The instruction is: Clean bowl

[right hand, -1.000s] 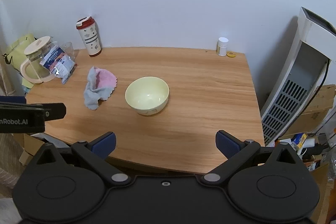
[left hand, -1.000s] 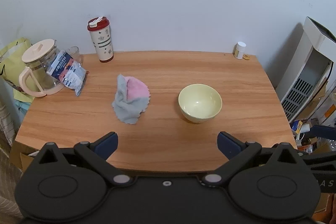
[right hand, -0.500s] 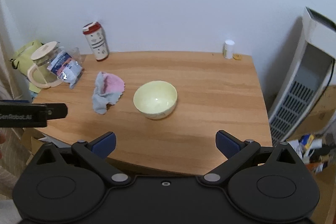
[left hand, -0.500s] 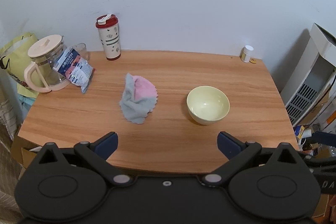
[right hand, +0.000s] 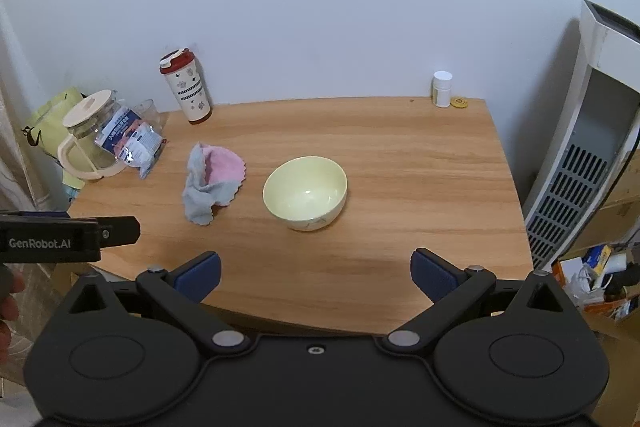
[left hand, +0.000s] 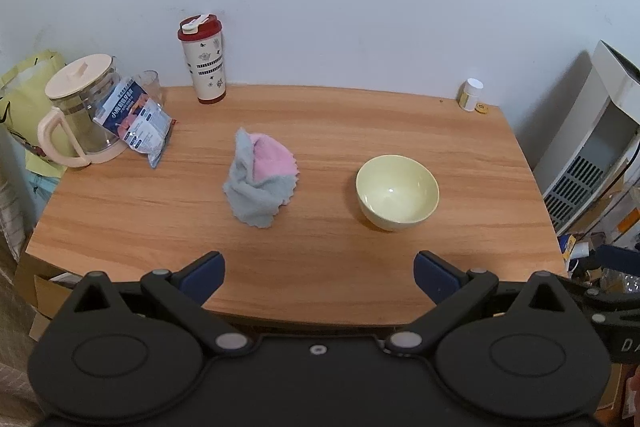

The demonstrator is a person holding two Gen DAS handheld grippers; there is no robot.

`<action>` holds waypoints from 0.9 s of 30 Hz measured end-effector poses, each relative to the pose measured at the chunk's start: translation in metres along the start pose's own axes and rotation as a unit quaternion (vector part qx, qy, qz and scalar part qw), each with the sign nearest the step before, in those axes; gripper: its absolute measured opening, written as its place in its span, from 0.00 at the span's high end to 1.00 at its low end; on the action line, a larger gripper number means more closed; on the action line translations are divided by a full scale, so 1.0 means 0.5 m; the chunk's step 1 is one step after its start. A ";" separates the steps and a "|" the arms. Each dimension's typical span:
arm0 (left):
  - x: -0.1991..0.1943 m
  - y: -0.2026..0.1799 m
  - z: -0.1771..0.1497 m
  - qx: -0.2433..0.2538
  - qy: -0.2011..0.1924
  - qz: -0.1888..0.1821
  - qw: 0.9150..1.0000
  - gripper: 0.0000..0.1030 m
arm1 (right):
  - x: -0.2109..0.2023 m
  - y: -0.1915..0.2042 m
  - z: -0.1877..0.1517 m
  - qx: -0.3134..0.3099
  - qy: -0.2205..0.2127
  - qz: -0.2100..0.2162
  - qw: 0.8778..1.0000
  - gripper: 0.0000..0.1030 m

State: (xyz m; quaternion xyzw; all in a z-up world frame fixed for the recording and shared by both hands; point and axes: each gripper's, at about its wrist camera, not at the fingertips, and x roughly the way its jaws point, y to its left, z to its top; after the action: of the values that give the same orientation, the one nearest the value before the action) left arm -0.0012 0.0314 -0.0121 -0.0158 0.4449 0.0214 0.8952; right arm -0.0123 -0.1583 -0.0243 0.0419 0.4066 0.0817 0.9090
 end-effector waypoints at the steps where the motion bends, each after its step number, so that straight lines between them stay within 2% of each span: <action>1: 0.003 0.000 0.002 -0.001 0.002 -0.001 1.000 0.00 | 0.001 0.000 -0.001 -0.001 0.000 -0.001 1.000 0.00; 8: 0.014 0.001 0.004 -0.006 0.014 -0.007 1.000 0.00 | 0.010 0.000 -0.003 -0.014 0.013 0.002 1.000 0.00; 19: 0.012 0.007 0.001 -0.007 0.015 -0.005 1.000 0.00 | 0.007 0.006 -0.006 -0.016 0.008 0.012 1.000 0.00; 27: 0.010 0.032 -0.001 -0.018 0.017 -0.031 0.999 0.00 | 0.002 0.012 -0.009 -0.013 0.002 0.012 1.000 0.00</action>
State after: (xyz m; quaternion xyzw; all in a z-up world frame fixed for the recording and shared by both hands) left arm 0.0006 0.0472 -0.0165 -0.0463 0.4589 0.0018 0.8873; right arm -0.0157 -0.1521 -0.0269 0.0352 0.4066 0.0980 0.9077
